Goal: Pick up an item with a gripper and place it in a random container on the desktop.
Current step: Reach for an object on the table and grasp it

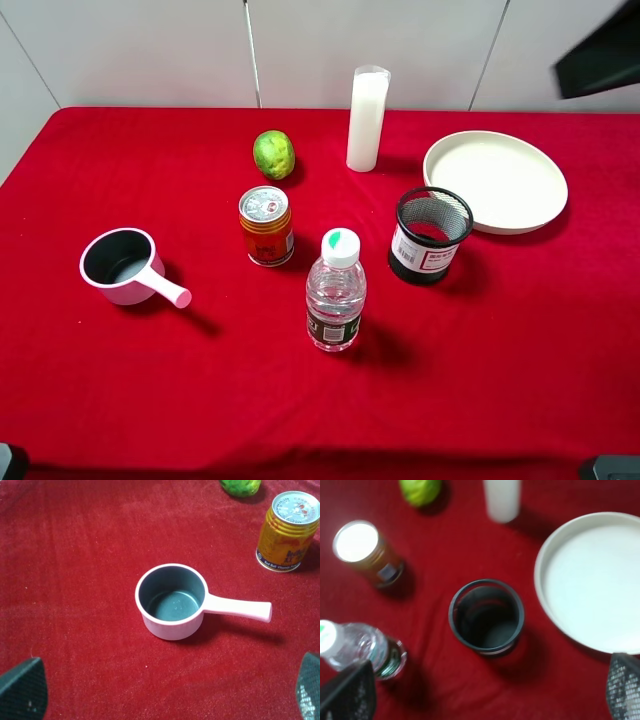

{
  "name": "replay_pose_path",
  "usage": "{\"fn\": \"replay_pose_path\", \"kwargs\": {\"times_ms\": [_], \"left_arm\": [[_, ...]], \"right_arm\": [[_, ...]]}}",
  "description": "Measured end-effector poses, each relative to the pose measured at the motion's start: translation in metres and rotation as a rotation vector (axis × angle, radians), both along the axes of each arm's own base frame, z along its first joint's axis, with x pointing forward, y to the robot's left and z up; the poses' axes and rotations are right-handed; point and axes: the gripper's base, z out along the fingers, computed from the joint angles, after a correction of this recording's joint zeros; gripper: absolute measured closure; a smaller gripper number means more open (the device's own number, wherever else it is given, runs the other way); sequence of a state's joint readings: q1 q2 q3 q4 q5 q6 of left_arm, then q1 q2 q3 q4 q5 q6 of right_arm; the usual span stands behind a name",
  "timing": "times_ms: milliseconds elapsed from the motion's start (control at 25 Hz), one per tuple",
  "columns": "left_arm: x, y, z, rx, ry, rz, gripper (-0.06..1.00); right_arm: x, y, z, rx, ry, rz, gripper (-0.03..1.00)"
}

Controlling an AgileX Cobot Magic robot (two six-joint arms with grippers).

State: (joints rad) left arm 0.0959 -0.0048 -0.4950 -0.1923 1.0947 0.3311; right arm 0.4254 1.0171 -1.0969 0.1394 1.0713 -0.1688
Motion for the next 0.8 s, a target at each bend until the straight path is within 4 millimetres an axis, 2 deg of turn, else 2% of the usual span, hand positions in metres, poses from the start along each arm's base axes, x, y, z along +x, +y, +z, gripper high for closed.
{"fn": "replay_pose_path", "kwargs": {"times_ms": [440,800], "left_arm": [[0.000,0.000,0.000,0.000,0.000,0.000,-0.05],[0.000,0.000,0.000,0.000,0.000,0.000,-0.05]], "right_arm": [[0.041,0.070,0.003,-0.070,0.060,0.195,0.27],[0.052,0.122,-0.015,-0.166,0.096,0.343,0.27]]}}
